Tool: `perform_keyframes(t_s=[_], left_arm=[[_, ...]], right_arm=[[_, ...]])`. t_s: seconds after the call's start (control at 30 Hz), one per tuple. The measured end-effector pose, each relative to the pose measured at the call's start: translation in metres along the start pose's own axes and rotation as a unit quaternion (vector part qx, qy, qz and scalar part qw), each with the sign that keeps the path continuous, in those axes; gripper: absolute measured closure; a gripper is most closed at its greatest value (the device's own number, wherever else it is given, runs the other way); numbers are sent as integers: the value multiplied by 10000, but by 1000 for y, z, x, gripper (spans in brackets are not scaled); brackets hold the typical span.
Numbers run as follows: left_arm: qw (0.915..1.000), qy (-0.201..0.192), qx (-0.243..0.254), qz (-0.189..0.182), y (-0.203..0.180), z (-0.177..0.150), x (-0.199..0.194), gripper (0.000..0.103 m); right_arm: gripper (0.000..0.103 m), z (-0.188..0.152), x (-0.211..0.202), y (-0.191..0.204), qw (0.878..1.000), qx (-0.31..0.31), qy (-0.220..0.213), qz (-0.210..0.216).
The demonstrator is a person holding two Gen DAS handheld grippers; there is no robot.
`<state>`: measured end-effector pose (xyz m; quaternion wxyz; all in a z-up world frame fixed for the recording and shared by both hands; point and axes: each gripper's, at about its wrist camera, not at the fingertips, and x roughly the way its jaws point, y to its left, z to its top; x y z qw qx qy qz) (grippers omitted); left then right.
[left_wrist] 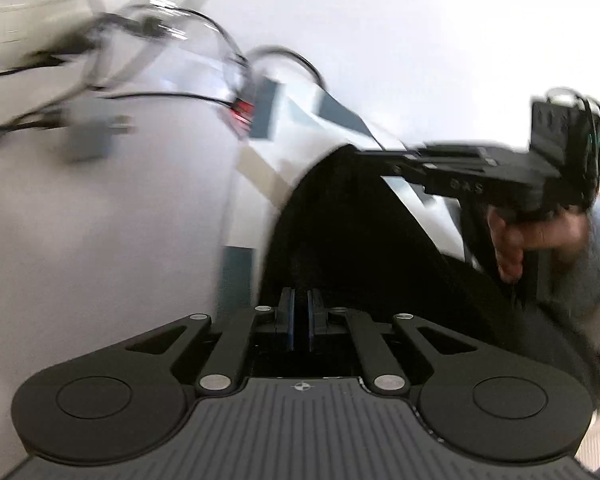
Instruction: Fold clothes
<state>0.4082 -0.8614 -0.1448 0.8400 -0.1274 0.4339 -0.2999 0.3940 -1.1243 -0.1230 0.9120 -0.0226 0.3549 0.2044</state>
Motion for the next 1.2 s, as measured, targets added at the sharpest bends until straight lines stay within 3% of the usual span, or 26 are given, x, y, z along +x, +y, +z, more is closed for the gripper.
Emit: perform_keyframes(t_s=[0.13, 0.27, 0.4, 0.43, 0.5, 0.53, 0.57, 0.63, 0.7, 0.83, 0.9, 0.97, 1.1, 1.2], left_arm=[[9988, -207, -300, 324, 4, -18, -31, 97], [9980, -112, -177, 595, 5, -25, -34, 97], [9970, -41, 17, 772, 3, -22, -31, 95], [9967, -12, 66, 811, 1, -21, -29, 93], [9950, 32, 212, 975, -5, -18, -27, 87], [9936, 19, 304, 1091, -10, -16, -25, 75], [9923, -41, 433, 1160, -16, -14, -27, 59], [9913, -225, 670, 1109, -29, -10, -31, 46], [9916, -241, 849, 941, -43, -3, -29, 46], [9912, -72, 1219, 503, -75, 6, -10, 46], [9888, 89, 1468, 266, -94, 6, 6, 46], [9852, 290, 1688, 29, -113, 2, 23, 46], [9706, 716, 2258, -426, -151, -13, 59, 44], [9566, 975, 2703, -492, -176, -32, 81, 40]], right_arm=[[93, 10, 9, 10, 10000, -13, -13, 60], [92, 11, 46, 24, 9992, -140, 378, 13], [91, 1, 68, 34, 9984, -122, 473, -279], [87, 0, 68, 34, 9984, -32, 412, -393], [63, -2, 63, 36, 9962, 162, 298, -796], [40, -3, 58, 38, 9934, 266, 245, -1089], [33, -3, 53, 40, 9896, 369, 193, -1380], [32, -10, 26, 40, 9864, 709, -129, -1476], [30, -21, -5, 36, 9801, 1139, -409, -1571], [31, -69, -93, 10, 9556, 2066, -834, -1928], [31, -99, -141, -8, 9351, 2533, -1048, -2247], [32, -132, -179, -16, 9126, 2871, -974, -2742], [35, -200, -255, -33, 8566, 3505, -807, -3700], [40, -233, -264, -34, 8443, 3871, -591, -3659]])
